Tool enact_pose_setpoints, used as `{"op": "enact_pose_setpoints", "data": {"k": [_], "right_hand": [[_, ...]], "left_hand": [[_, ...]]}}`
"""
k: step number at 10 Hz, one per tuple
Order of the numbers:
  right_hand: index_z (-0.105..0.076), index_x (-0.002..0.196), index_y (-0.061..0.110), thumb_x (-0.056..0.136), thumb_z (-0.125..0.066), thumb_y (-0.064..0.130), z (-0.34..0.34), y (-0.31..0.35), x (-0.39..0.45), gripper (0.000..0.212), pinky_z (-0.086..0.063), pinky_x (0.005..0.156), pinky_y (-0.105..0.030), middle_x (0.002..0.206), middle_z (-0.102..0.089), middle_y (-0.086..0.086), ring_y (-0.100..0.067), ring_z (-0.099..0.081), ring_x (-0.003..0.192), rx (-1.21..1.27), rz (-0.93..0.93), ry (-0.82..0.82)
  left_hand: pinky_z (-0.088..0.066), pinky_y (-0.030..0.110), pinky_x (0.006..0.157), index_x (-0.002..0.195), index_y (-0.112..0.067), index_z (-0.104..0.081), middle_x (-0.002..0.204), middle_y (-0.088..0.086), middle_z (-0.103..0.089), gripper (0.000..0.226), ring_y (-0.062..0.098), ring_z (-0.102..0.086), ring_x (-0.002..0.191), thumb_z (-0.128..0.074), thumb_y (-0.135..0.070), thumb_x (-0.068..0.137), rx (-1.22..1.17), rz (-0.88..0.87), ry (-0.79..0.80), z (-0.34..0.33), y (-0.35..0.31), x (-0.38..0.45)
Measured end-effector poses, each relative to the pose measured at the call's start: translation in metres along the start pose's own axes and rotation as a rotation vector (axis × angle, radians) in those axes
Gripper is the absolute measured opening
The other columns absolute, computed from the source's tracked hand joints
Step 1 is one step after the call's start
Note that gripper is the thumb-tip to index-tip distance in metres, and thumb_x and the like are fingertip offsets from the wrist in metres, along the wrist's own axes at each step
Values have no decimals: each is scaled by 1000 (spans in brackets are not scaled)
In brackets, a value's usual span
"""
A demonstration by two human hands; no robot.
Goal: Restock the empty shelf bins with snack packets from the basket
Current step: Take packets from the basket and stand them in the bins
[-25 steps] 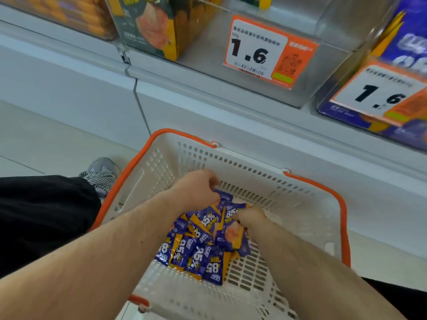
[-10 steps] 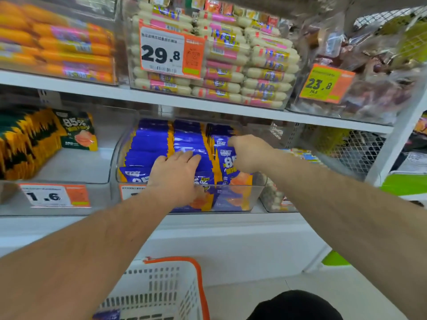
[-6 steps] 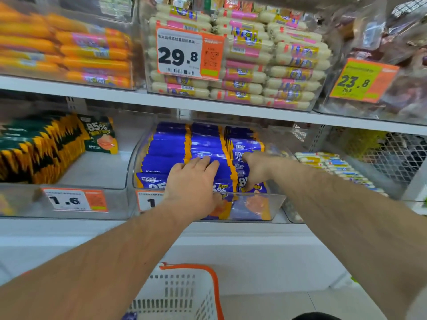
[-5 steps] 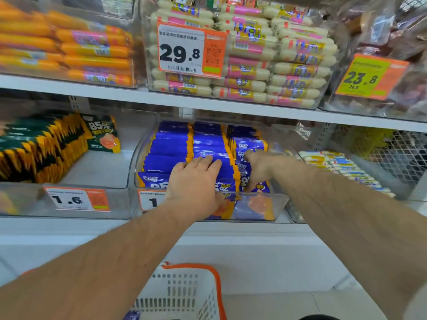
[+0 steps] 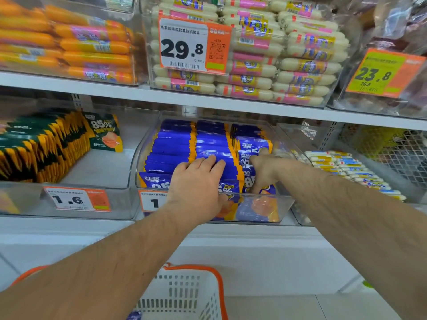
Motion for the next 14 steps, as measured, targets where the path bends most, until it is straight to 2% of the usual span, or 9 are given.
{"op": "enact_pose_setpoints", "data": {"k": [1,3,6,9,10,11,12,13,14], "right_hand": [[-53,128,15,55,-91,53,2,-1,-1,91,-53,93,-43,138,-23,-14,-32,-57,106,-13,2,-25],[-51,126,19,49,-88,62,2,4,2,96,-52,95,-41,125,-58,-5,-27,-54,112,-19,54,-11],[-51,131,20,50,-91,56,0,10,6,97,-55,93,-41,127,-57,-4,-24,-59,110,15,42,82],[-53,130,24,27,-88,59,-9,12,11,114,-54,94,-41,127,-63,1,-23,-61,111,128,68,166],[-50,131,20,50,-92,54,-1,13,2,97,-53,96,-41,128,-60,0,-23,-60,112,75,87,112],[-45,128,17,55,-91,51,10,12,-3,93,-53,92,-41,126,-58,0,-25,-59,108,33,142,13],[-42,124,16,62,-89,45,37,5,-9,83,-47,88,-38,117,-61,-6,-28,-58,99,-10,156,-236],[-37,130,15,72,-83,42,56,-2,-14,78,-41,89,-40,119,-61,-9,-33,-59,106,-19,147,-423],[-29,134,18,70,-83,49,44,6,-8,89,-37,98,-44,119,-60,-9,-32,-57,111,-142,150,-382]], "left_hand": [[-22,39,115,154,-26,-13,162,-3,-17,78,18,-21,146,-45,-61,92,6,-3,-3,0,0,0],[-22,39,114,154,-25,-12,162,-3,-17,77,18,-22,146,-44,-61,93,16,-8,-3,1,-1,-1],[-22,40,115,154,-25,-12,162,-2,-16,77,19,-22,145,-43,-61,93,19,-10,4,0,-1,-1],[-23,39,114,154,-25,-12,162,-2,-17,75,19,-23,145,-43,-59,94,17,-17,-5,1,-2,-2],[-23,39,114,154,-25,-13,162,-1,-17,75,19,-23,145,-42,-59,94,20,-24,-9,1,-2,-2],[-23,39,114,154,-24,-12,162,-1,-17,75,19,-24,144,-42,-59,94,27,-21,-11,0,-2,-2],[-23,39,113,154,-24,-12,162,-1,-17,75,20,-24,144,-42,-59,94,24,-21,-12,0,-1,-2],[-23,39,114,154,-24,-12,162,-1,-17,75,20,-24,144,-42,-59,94,24,-20,-6,0,-2,-2],[-23,39,114,154,-24,-12,162,-1,-16,76,20,-25,144,-42,-60,94,22,-24,-6,0,-2,-3]]}}
Point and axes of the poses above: each hand's wrist, its own x-axis towards the middle knuckle, its own z-axis out of the back of the hand, y = z × x, the point moved 7 cm from there along x, towards the middle knuckle
